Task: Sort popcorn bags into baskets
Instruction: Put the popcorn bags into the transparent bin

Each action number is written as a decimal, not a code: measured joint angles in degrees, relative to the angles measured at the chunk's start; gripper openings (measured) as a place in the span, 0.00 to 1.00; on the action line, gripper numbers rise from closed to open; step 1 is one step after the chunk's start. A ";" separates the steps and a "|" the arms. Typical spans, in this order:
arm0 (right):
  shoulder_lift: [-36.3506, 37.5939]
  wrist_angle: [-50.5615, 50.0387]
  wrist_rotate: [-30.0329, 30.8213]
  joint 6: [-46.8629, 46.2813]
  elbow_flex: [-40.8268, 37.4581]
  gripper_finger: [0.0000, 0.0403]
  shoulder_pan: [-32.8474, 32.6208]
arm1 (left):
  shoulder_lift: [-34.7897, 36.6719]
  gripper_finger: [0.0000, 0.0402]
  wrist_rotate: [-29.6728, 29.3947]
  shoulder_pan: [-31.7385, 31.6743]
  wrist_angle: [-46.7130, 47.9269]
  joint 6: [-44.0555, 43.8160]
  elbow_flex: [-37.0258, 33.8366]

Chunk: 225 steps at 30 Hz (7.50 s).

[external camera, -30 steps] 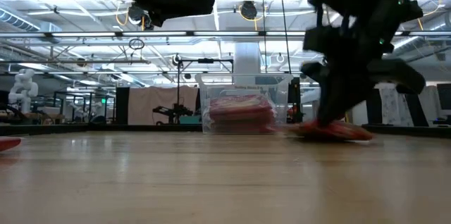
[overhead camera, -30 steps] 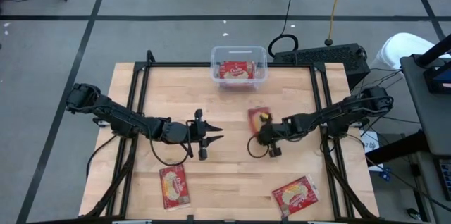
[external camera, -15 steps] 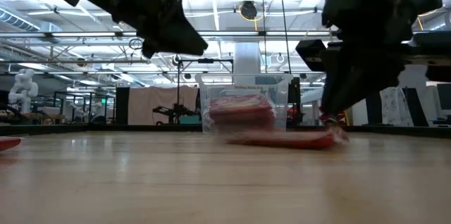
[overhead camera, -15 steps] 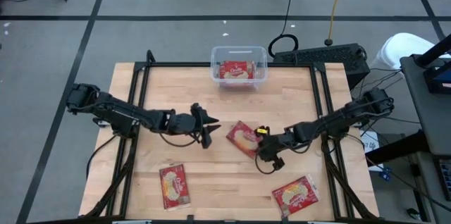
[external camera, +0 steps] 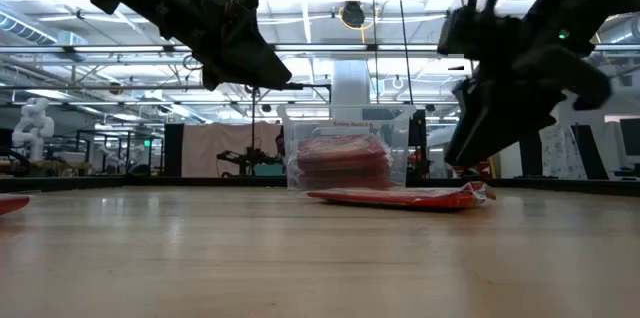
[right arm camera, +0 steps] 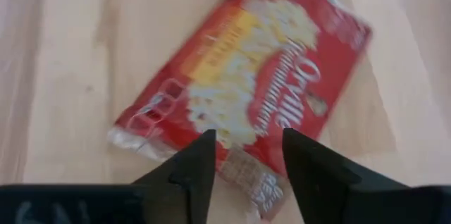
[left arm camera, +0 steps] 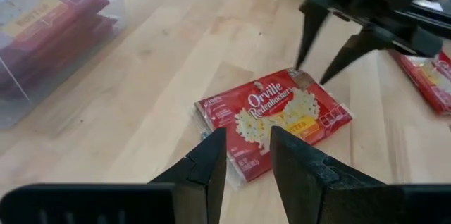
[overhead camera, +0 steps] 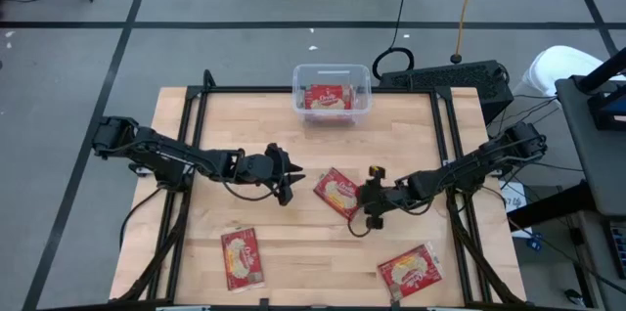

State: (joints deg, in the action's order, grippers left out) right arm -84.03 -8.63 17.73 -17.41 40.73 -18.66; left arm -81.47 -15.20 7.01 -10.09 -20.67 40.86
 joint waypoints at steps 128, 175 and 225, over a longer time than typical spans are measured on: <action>-17.88 -36.62 -35.93 64.91 57.13 0.04 59.60 | -7.06 0.29 -13.23 5.09 -24.30 4.07 -10.27; -9.70 -31.03 -26.85 41.54 47.92 0.41 43.64 | -6.27 0.29 -13.53 5.77 -11.56 -4.68 -10.25; 0.46 18.72 0.18 15.10 4.33 0.41 5.38 | 1.16 0.41 24.88 19.91 24.88 -10.69 -10.10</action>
State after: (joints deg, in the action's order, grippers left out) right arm -83.57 10.09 17.91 -2.31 45.06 -13.28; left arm -80.31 9.68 26.92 14.79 -31.36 30.76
